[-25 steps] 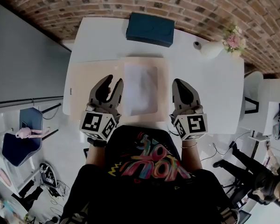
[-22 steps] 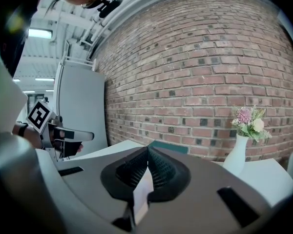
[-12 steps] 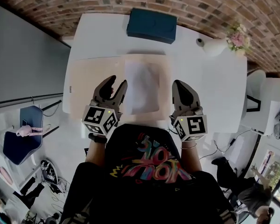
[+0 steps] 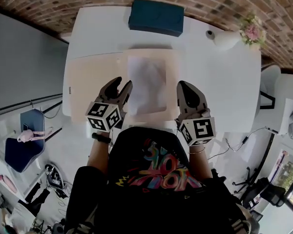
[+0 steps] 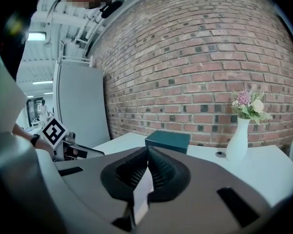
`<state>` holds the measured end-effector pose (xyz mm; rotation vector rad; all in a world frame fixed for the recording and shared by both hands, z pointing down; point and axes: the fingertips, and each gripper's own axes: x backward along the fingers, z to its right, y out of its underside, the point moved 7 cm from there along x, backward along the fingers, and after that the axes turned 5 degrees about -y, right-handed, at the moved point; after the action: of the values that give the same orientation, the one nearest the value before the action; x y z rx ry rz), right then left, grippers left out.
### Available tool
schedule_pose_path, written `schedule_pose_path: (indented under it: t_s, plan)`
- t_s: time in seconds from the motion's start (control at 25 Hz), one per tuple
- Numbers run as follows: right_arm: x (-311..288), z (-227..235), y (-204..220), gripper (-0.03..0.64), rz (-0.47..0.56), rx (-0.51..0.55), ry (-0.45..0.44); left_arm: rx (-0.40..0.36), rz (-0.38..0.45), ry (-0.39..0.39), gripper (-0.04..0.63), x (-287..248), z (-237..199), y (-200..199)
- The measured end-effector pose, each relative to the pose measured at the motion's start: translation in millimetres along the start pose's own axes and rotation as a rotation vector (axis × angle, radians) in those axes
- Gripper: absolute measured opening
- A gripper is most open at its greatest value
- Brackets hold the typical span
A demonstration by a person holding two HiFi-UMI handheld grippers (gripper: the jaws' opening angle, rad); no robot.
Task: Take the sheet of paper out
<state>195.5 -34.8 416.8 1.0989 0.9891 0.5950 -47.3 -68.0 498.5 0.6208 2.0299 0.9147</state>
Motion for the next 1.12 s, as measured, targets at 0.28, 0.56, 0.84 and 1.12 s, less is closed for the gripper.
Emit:
schedule_pose_path:
  t_s: [0.28,0.56,0.84,1.12]
  plan:
    - [-3.3,-5.5,14.3,0.018,-0.027,-0.017,-0.027,0.082,-0.088,0.025,0.176,-18.7,-12.8,25.5]
    - [-0.1,-4.1,25.7,0.018,-0.091,-0.026,-0.041,0.135,-0.183,0.042,0.195,-36.2,-19.5,44.6]
    - [3.0,-4.2,30.0,0.018,-0.117,-0.043,-0.034,0.215,-0.28,0.072,0.243,-50.8,-24.7,58.3]
    - [3.0,-3.9,34.3,0.018,-0.099,-0.047,-0.035,0.294,-0.326,0.101,0.266,-58.0,-33.1,58.8]
